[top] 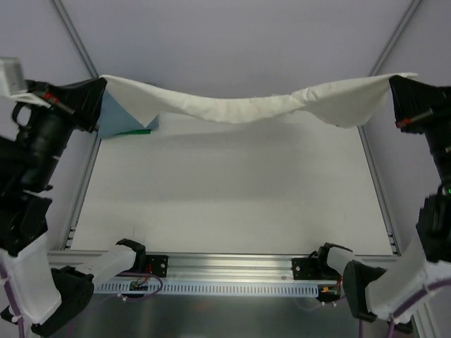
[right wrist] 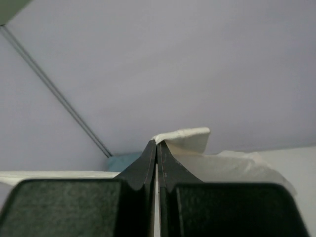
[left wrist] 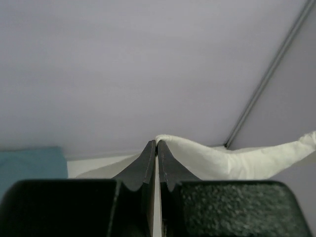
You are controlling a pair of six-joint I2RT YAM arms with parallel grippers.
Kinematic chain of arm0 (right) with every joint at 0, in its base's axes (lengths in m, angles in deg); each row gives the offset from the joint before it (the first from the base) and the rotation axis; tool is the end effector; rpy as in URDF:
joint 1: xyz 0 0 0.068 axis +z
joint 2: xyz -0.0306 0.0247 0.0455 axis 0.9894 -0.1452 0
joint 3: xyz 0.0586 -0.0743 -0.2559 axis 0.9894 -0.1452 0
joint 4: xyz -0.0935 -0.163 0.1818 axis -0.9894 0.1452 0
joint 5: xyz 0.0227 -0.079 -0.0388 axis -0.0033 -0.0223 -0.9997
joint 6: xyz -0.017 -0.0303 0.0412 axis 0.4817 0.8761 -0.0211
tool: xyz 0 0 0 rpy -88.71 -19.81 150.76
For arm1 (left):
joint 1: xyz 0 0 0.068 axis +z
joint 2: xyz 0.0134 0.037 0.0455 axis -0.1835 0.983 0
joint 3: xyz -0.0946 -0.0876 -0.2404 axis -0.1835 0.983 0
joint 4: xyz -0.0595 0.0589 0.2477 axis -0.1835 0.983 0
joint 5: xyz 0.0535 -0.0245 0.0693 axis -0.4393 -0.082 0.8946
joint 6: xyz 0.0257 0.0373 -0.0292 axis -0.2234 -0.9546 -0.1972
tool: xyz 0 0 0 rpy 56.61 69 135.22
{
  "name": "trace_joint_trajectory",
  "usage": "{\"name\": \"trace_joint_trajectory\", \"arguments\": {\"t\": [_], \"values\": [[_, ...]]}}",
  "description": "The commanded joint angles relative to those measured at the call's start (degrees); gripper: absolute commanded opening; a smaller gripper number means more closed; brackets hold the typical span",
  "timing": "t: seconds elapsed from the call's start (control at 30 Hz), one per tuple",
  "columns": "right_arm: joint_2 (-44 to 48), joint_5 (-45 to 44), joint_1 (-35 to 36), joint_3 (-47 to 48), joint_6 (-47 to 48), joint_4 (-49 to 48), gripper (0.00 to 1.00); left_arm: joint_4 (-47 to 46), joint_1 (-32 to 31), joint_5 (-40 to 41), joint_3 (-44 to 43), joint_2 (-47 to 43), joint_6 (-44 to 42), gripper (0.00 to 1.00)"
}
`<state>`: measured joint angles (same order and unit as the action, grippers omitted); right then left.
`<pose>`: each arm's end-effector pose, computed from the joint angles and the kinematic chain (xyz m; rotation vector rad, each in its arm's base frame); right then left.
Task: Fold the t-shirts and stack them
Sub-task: Flatten out the tshirt
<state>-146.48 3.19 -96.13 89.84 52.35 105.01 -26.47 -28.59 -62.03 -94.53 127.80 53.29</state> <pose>0.0912 -0.0088 0.6400 0.0029 1.3048 0.3057 0.0917 -0.0285 0.6173 0.0443 1.2366 -0.4275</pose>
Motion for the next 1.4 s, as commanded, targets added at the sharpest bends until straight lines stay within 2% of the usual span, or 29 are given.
{"name": "trace_joint_trajectory", "arguments": {"t": [0.0, 0.1, 0.3, 0.53, 0.63, 0.8, 1.03, 1.13, 1.3, 1.37], "values": [[7.95, 1.94, 0.07, 0.63, -2.21, 1.31, 0.00, 5.23, 0.00, -7.39, -3.88, -5.49, 4.08, 0.00], [12.09, 1.06, 0.15, 2.74, -2.21, 3.85, 0.00, 9.45, 0.00, -9.86, -7.05, -8.92, 6.28, 0.00], [14.29, -0.70, 0.24, 6.43, -5.20, 4.83, 0.00, 13.67, 0.00, -7.41, -8.64, -14.64, 6.47, 0.00], [11.76, -2.63, 0.24, 5.73, -5.64, 2.45, 0.00, 14.56, 0.00, -6.26, -8.56, -13.42, 5.41, 0.00], [9.82, -3.77, 0.24, 1.09, -4.15, 0.88, 0.00, 12.55, 0.00, -5.83, -6.54, -11.31, 4.53, 0.00], [6.21, -5.88, 0.24, -13.73, -0.81, -6.32, 0.00, 5.61, 0.00, -3.72, 5.92, -8.50, 2.60, 0.00], [-3.45, -5.88, 0.24, -35.80, 0.16, -22.03, 0.00, -10.03, 0.18, -2.23, 29.90, -1.91, 2.95, 0.00], [-11.96, -4.92, 0.24, -40.22, -0.36, -26.88, 0.00, -14.78, 1.93, -2.31, 33.79, 3.80, 3.47, 0.00], [-29.62, -1.41, 0.24, -37.69, -2.56, -31.55, 0.00, -21.63, 6.67, -3.62, 39.42, 15.13, 5.49, 0.00], [-40.41, 0.78, 0.24, -35.68, -5.10, -35.59, 0.00, -26.12, 8.08, -3.02, 40.48, 20.04, 5.76, 0.00]]}}
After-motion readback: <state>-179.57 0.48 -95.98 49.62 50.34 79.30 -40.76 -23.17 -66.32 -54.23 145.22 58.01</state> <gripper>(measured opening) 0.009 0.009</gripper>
